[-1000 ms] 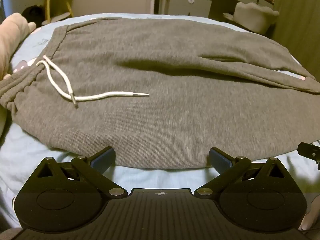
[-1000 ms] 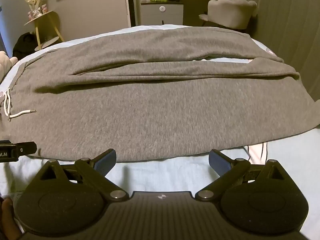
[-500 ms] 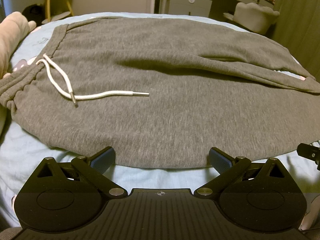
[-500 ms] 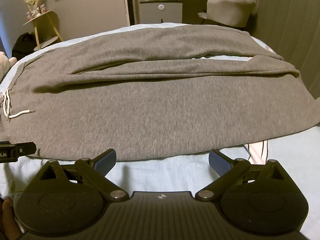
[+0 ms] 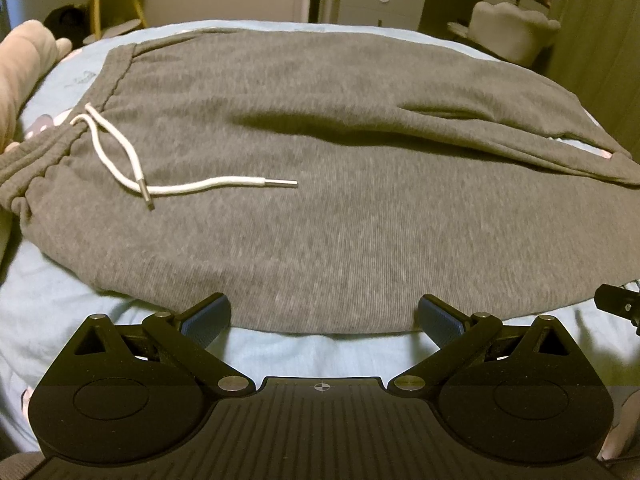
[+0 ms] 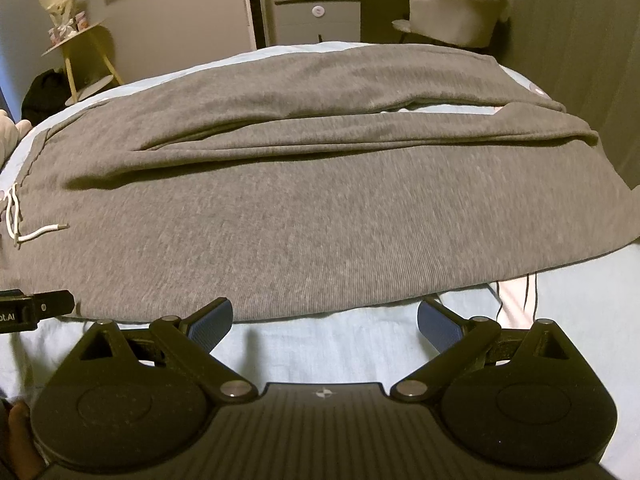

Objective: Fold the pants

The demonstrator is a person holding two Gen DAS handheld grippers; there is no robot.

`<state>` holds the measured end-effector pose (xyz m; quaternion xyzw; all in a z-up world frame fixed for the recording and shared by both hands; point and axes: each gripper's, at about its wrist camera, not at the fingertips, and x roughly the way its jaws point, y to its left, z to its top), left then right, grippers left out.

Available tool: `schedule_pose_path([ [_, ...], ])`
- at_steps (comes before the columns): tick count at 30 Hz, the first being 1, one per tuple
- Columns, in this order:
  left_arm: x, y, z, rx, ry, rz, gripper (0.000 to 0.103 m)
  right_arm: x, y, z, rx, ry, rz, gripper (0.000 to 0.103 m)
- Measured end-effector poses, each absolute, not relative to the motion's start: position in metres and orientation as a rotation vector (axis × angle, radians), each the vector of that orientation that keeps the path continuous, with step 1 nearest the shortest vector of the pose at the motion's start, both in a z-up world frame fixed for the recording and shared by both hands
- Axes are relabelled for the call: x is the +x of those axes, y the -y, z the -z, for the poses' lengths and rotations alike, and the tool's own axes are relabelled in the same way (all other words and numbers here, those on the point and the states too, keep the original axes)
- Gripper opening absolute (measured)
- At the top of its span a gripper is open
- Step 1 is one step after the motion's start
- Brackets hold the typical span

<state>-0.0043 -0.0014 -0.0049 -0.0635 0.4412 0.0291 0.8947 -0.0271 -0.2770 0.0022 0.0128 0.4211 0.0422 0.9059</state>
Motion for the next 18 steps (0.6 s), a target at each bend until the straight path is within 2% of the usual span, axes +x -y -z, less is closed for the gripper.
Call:
schedule_pose_path([
  [10, 0.0006, 0.0002, 0.0063, -0.139, -0.958, -0.054, 0.103, -0.0258, 0.2788, -0.0016, 0.051, -0.878, -0.096, 0.099],
  [18, 0.0001, 0.0011, 0.0075, -0.127, -0.899, -0.06, 0.103, -0.0266, 0.2795, -0.0017, 0.067, -0.877, -0.115, 0.099],
])
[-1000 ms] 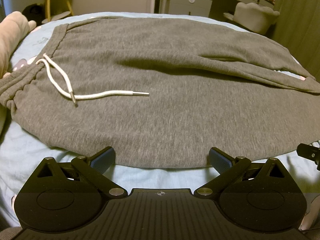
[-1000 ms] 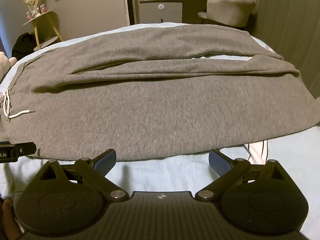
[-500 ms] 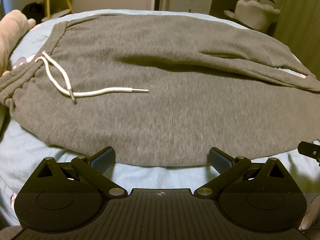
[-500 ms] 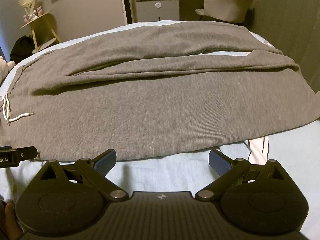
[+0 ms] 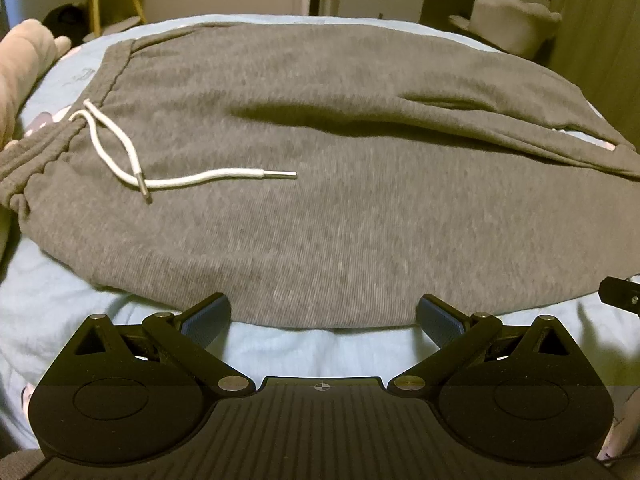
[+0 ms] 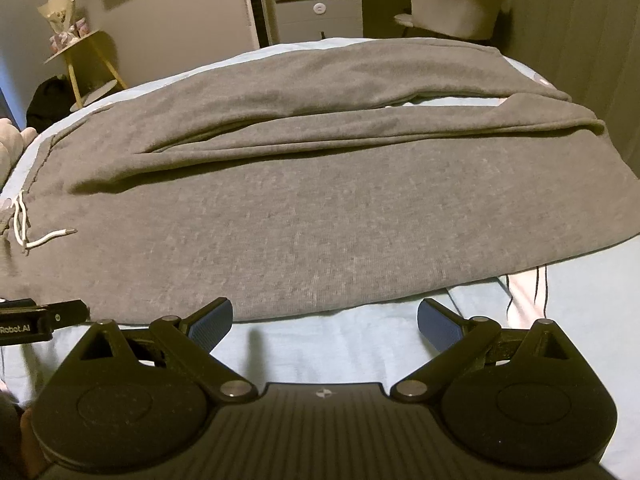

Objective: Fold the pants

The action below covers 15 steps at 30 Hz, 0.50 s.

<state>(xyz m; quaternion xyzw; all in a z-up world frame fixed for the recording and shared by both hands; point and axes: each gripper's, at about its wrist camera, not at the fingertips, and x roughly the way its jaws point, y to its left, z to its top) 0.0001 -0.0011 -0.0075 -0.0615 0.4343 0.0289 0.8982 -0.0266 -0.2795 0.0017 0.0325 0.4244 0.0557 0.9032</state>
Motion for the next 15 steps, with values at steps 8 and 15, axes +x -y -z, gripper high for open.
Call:
schedule_pose_path([
  [8, -0.0005, 0.0023, 0.0101, -0.131, -0.921, -0.065, 0.103, -0.0274, 0.2824, -0.0023, 0.097, -0.878, -0.116, 0.099],
  [15, 0.0001, 0.0035, 0.0131, -0.129, -0.962, -0.084, 0.103, -0.0284, 0.2879, -0.0022, 0.142, -0.88, -0.114, 0.099],
])
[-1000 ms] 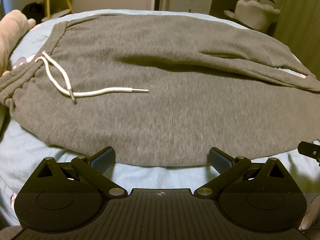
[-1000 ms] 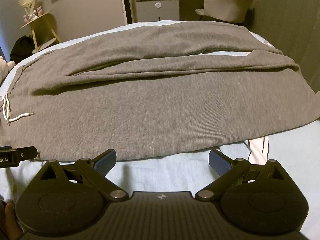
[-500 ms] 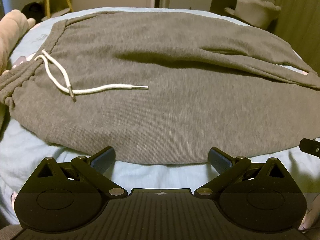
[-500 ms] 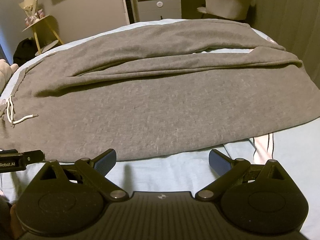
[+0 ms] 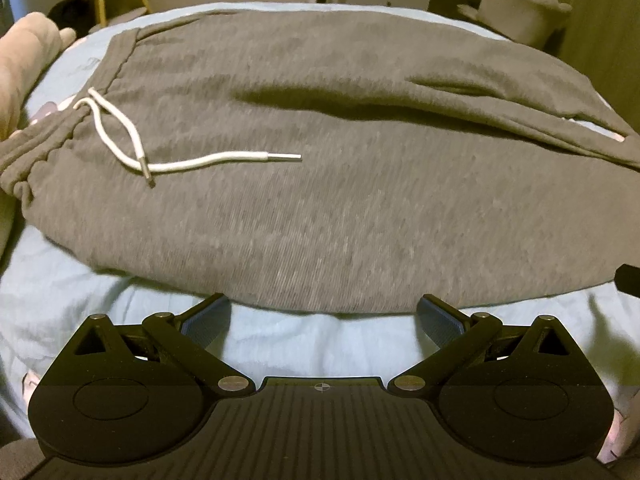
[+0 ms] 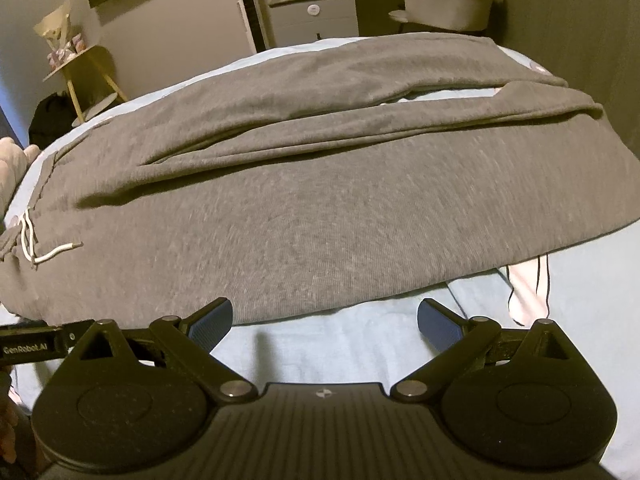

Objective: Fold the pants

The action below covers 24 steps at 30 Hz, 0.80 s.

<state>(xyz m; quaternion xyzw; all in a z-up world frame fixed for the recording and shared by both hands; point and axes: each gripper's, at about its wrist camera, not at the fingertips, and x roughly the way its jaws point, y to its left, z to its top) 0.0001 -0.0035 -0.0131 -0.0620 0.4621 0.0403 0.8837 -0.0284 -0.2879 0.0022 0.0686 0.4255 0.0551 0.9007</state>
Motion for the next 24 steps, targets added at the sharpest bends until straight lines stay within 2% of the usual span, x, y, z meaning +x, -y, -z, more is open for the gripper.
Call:
schedule_pose_path([
  [17, 0.0, 0.014, 0.012, -0.051, -1.013, -0.125, 0.103, -0.026, 0.301, 0.0, 0.213, -0.903, -0.1, 0.099],
  [20, -0.002, 0.017, -0.004, -0.025, -0.976, -0.155, 0.103, -0.023, 0.307, 0.004, 0.259, -0.929, -0.076, 0.099],
  [24, 0.001, 0.026, -0.05, -0.015, -0.86, -0.179, 0.103, -0.012, 0.321, 0.016, 0.357, -0.978, -0.033, 0.099],
])
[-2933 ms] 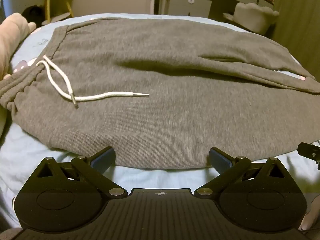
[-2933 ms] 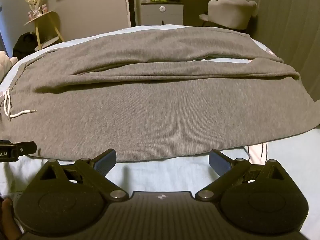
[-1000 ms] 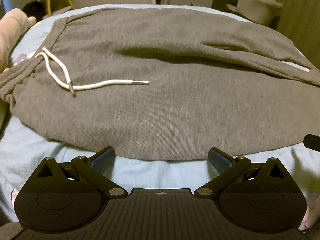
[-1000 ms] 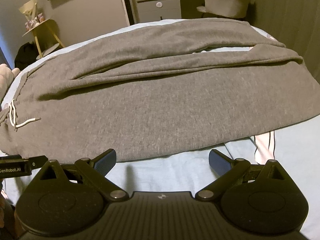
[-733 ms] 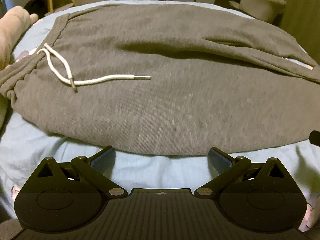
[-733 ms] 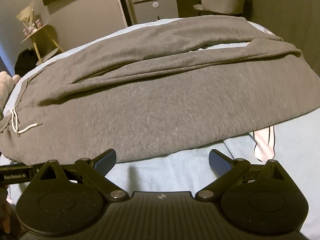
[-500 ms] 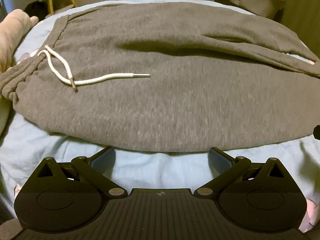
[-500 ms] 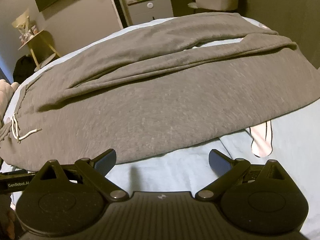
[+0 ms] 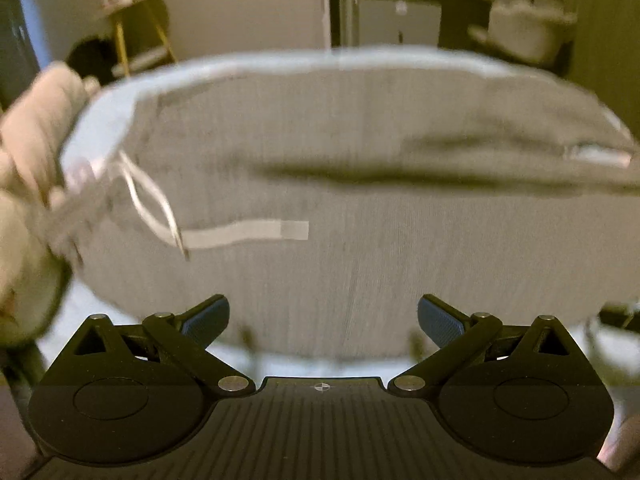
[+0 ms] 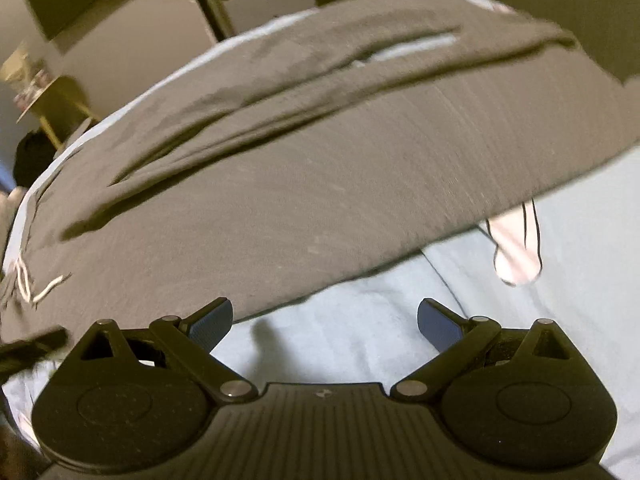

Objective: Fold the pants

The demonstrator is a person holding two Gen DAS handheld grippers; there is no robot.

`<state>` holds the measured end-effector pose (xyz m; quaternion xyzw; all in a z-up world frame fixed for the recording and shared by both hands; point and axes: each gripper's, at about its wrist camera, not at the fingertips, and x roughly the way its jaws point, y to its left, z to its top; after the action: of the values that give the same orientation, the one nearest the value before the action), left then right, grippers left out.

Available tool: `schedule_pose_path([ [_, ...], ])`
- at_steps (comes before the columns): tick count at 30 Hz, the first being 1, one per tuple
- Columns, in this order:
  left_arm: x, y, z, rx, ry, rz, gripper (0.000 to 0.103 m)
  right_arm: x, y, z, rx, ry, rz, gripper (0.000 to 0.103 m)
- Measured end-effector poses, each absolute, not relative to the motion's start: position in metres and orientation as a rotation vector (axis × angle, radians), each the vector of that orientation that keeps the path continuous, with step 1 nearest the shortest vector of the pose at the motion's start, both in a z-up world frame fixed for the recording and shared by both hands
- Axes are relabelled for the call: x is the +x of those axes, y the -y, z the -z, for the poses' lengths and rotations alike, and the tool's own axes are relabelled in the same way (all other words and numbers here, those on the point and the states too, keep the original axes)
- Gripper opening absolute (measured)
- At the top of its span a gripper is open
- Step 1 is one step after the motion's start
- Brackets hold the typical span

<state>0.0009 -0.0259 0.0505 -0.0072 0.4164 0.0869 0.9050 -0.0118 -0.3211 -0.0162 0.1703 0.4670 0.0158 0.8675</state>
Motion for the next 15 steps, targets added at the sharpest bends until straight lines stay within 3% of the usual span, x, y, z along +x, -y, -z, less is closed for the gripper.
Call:
schedule_pose_path([
  [7, 0.048, 0.033, -0.115, -0.096, -0.734, -0.176, 0.103, 0.005, 0.322, 0.028, 0.371, -1.037, 0.004, 0.099],
  [11, 0.066, 0.021, -0.086, -0.146, -0.69, -0.202, 0.103, 0.024, 0.306, 0.022, 0.171, -1.163, -0.067, 0.099],
  [15, 0.08, -0.007, -0.038, -0.234, -0.714, -0.273, 0.103, 0.07, 0.325, -0.018, 0.212, -1.021, -0.045, 0.099],
])
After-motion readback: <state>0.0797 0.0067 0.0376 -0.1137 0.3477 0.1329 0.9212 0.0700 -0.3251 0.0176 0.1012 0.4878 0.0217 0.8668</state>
